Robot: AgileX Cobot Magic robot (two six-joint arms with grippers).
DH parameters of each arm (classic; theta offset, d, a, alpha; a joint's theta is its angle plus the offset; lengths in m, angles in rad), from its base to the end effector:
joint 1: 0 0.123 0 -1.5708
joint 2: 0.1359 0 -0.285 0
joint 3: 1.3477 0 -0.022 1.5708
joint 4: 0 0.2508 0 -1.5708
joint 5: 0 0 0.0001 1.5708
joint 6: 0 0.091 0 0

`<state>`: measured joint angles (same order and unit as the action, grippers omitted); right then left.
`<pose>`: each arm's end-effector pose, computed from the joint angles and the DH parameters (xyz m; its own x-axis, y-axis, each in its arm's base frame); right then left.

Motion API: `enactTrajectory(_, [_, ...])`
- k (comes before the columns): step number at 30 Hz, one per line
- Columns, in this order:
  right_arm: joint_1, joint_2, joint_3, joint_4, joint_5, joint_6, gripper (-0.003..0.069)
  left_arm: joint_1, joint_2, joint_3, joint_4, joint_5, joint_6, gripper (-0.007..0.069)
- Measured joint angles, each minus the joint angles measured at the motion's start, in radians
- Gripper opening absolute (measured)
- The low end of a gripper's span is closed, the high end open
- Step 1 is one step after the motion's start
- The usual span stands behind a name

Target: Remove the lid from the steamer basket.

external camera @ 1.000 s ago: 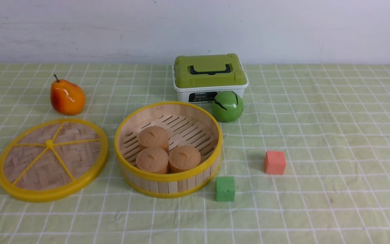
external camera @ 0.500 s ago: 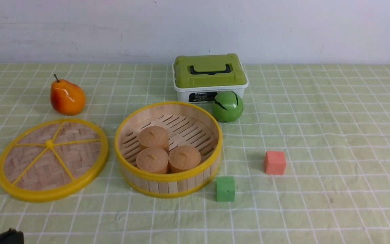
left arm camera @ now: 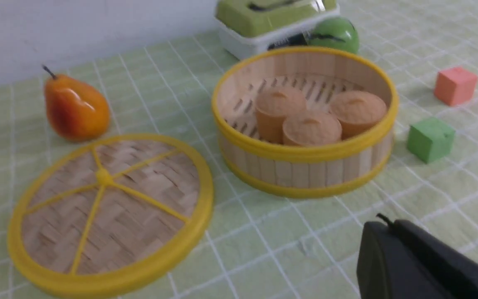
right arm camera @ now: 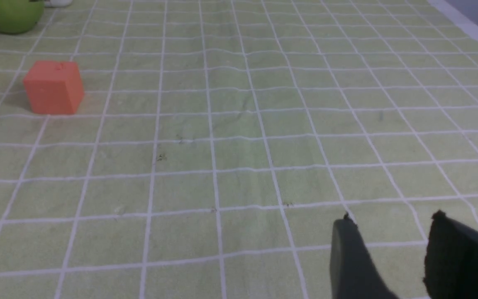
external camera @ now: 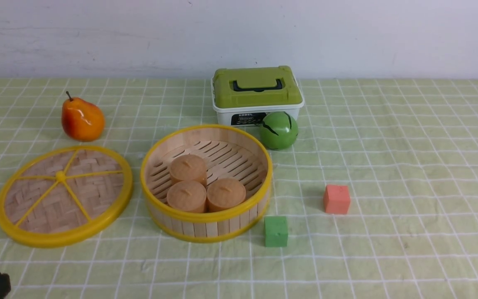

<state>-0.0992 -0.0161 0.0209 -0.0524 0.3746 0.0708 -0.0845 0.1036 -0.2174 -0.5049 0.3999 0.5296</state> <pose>0.0519 -0.0069 0.1734 -0.2835 0.0503 -0.9576 0.1236 0.9922 0.0156 0.0512 -0.0216 0.2485 -0.1362 0.0694 -0.9883 0.2768 0.9605 0.0293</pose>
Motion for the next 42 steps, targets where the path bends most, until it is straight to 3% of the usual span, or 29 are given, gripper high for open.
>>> enactTrajectory(3, [0.0,0.0,0.0,0.0,0.0,0.0,0.0241,-0.002,-0.076,0.119,0.058,-0.186,-0.18,-0.0013])
enactTrajectory(4, [0.0,0.0,0.0,0.0,0.0,0.0,0.0241,-0.002,-0.08,0.132,0.066,-0.194,-0.193,-0.0013])
enactTrajectory(6, [0.0,0.0,0.0,0.0,0.0,0.0,0.0241,0.006,-0.108,0.202,0.18,-0.265,-0.364,-0.0013])
enactTrajectory(7, [0.0,0.0,0.0,0.0,0.0,0.0,0.0241,0.018,-0.114,0.232,0.259,-0.266,-0.482,-0.0013])
enactTrajectory(9, [0.0,0.0,0.0,0.0,0.0,0.0,0.0241,0.03,-0.115,0.239,0.316,-0.245,-0.567,-0.0013])
enactTrajectory(10, [0.0,0.0,0.0,0.0,0.0,0.0,0.0241,0.049,-0.115,0.241,0.396,-0.18,-0.689,-0.0013])
enactTrajectory(13, [0.0,0.0,0.0,0.0,0.0,0.0,0.0241,0.071,-0.115,0.245,0.459,-0.053,-0.794,-0.0013])
enactTrajectory(22, [0.0,0.0,0.0,0.0,0.0,0.0,0.0241,0.071,-0.115,0.249,0.45,-0.015,-0.719,-0.0013])
enactTrajectory(42, [0.0,0.0,0.0,0.0,0.0,0.0,0.0241,0.009,-0.115,0.249,0.449,-0.015,-0.714,-0.0013])
